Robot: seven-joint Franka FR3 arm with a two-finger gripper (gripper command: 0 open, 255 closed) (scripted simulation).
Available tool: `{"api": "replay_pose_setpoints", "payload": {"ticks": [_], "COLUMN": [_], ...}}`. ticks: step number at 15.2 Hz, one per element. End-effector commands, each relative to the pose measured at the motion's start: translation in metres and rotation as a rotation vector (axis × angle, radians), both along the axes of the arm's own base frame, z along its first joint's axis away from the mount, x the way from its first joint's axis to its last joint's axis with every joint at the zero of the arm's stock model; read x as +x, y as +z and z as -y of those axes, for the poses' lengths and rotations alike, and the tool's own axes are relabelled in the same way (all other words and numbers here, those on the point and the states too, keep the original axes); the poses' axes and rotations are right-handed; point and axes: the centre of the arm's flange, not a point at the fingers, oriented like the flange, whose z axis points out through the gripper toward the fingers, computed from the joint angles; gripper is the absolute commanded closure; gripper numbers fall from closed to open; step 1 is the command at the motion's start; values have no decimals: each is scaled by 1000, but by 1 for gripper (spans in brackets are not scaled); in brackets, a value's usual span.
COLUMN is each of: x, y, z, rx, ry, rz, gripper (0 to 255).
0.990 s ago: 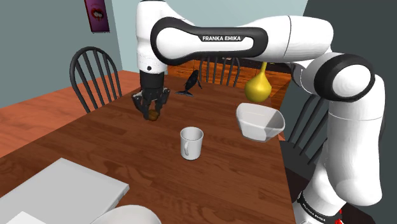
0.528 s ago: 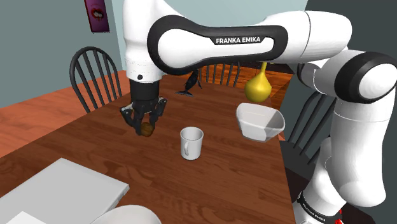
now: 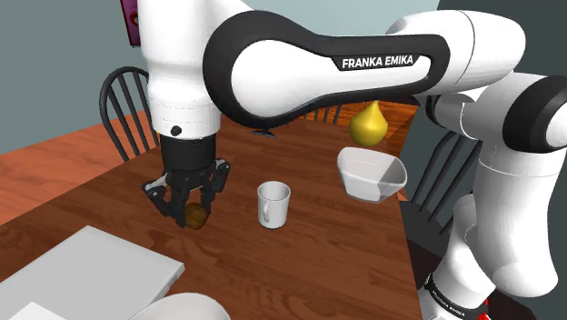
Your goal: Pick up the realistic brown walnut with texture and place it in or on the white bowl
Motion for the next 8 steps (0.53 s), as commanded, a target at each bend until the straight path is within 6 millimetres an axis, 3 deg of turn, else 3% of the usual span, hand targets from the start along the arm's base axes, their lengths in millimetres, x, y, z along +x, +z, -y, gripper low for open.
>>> {"api": "replay_pose_setpoints", "payload": {"ticks": [1,8], "x": [-23,-91], "y": [-4,-3], "z": [-19,-82], "rx": [0,0], "ry": [-1,-1], "rz": [0,0], "gripper": [255,255]}}
